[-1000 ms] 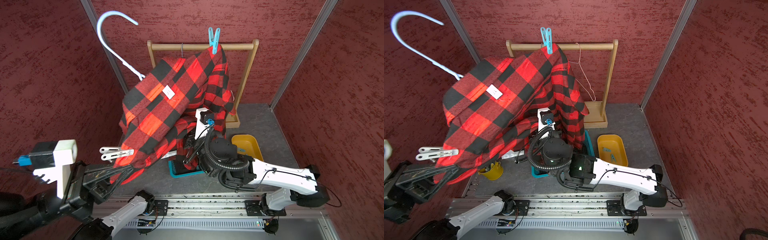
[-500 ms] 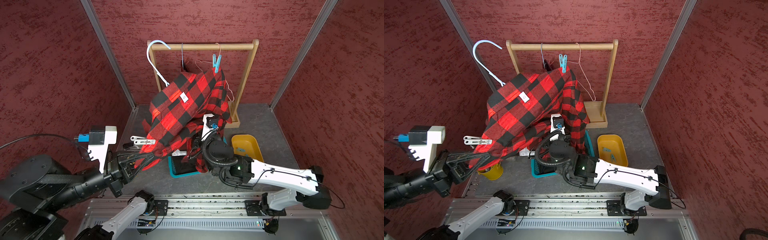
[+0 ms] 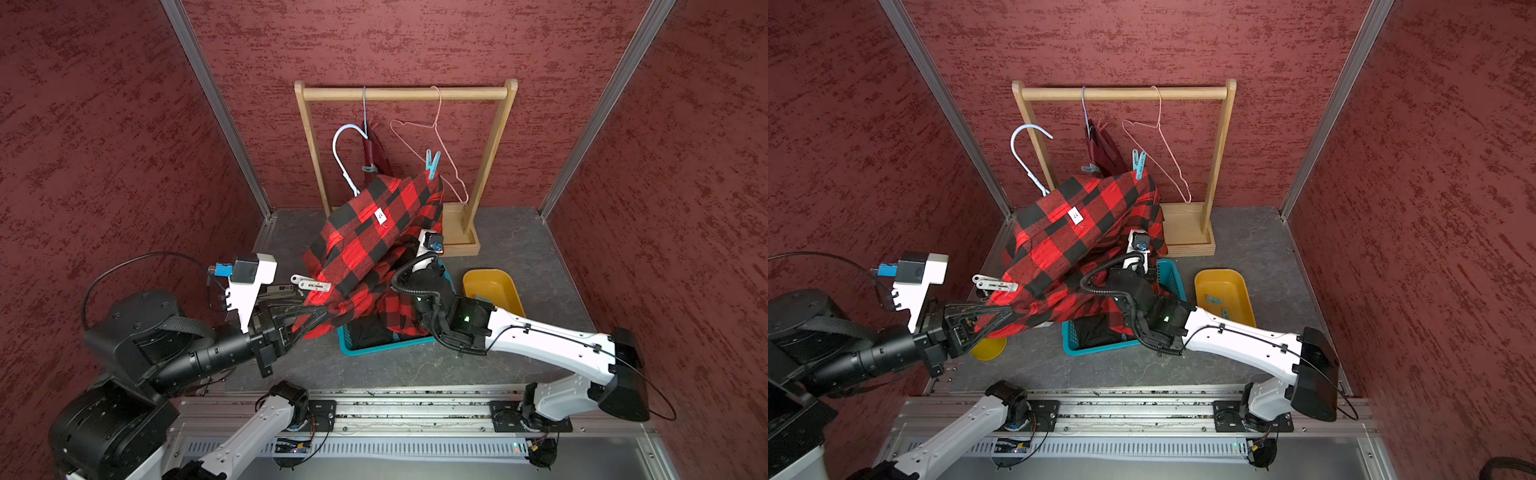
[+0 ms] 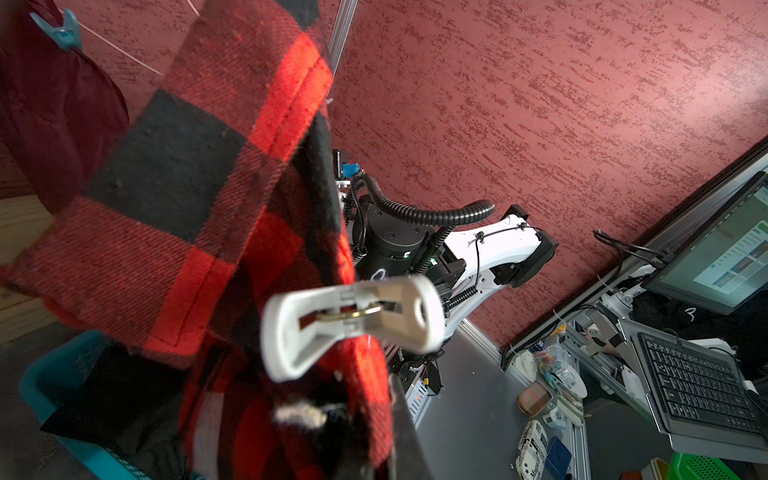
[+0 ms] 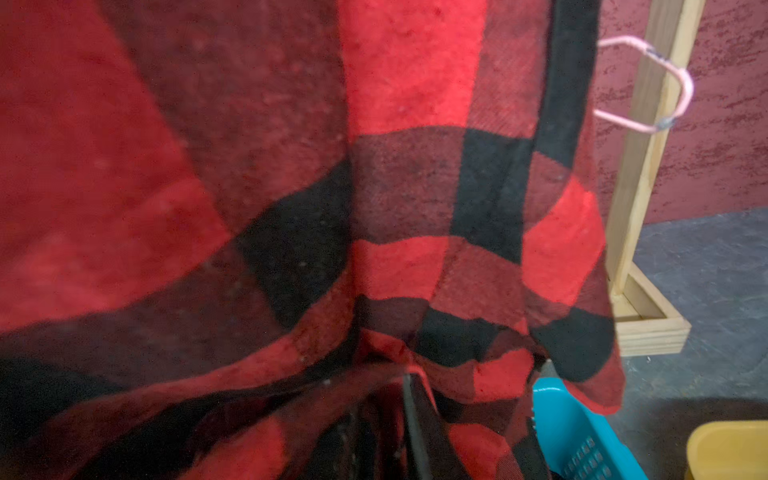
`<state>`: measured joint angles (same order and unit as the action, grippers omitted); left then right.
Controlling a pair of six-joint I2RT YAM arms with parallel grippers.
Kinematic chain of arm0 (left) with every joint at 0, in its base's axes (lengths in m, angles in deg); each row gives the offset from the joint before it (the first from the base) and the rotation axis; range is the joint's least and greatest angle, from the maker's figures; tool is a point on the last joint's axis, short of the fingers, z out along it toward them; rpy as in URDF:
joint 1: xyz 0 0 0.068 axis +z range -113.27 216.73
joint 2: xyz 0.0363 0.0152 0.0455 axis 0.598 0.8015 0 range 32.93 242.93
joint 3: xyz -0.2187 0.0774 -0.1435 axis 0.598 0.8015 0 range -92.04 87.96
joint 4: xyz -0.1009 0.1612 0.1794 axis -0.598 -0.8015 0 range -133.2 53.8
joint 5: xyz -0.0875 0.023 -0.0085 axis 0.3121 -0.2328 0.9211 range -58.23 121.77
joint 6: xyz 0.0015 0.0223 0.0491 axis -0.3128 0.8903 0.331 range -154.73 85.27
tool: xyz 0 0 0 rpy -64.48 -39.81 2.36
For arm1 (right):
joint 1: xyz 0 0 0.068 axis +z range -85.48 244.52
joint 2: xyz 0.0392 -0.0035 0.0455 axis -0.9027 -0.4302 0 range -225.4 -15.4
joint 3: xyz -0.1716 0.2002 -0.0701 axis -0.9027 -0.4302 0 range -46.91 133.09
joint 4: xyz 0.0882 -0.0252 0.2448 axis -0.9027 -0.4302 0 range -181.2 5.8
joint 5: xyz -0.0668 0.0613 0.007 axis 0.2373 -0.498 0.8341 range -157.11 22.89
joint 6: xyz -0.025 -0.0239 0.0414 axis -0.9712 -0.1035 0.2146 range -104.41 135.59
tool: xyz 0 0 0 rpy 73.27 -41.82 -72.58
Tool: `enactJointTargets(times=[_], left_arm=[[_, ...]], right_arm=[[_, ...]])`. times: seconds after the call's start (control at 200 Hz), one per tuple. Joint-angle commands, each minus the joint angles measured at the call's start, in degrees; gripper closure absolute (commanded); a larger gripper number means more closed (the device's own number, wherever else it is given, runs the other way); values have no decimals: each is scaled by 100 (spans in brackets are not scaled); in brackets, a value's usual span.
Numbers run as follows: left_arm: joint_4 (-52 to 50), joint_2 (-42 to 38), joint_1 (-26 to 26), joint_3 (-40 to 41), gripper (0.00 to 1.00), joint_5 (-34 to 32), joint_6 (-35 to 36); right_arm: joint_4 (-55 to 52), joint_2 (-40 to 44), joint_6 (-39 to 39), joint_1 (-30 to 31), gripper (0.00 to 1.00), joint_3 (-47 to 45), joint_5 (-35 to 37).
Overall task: Remove the clothespins securing long-sleeve shirts to the hanger
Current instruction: Place the long-sleeve shirt at the bin.
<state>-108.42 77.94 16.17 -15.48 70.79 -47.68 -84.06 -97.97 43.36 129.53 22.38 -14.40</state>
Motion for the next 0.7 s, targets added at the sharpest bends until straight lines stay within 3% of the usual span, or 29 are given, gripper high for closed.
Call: enactJointTargets(times=[0.0,0.245,0.476,0.696], left_arm=[[469,-74,18,32,100,213,238],[1109,20,21,434,100,217,155],[1841,272,21,755,100,110,143],[2236,579,3,882,100,261,232]], right_arm=[[-224,-15,706,-41,74,-181,-217],[-284,41,845,-37,50,-470,-780],[-398,298,478,-39,24,-494,-1895],[-646,1029,596,-49,4,-956,-2436]])
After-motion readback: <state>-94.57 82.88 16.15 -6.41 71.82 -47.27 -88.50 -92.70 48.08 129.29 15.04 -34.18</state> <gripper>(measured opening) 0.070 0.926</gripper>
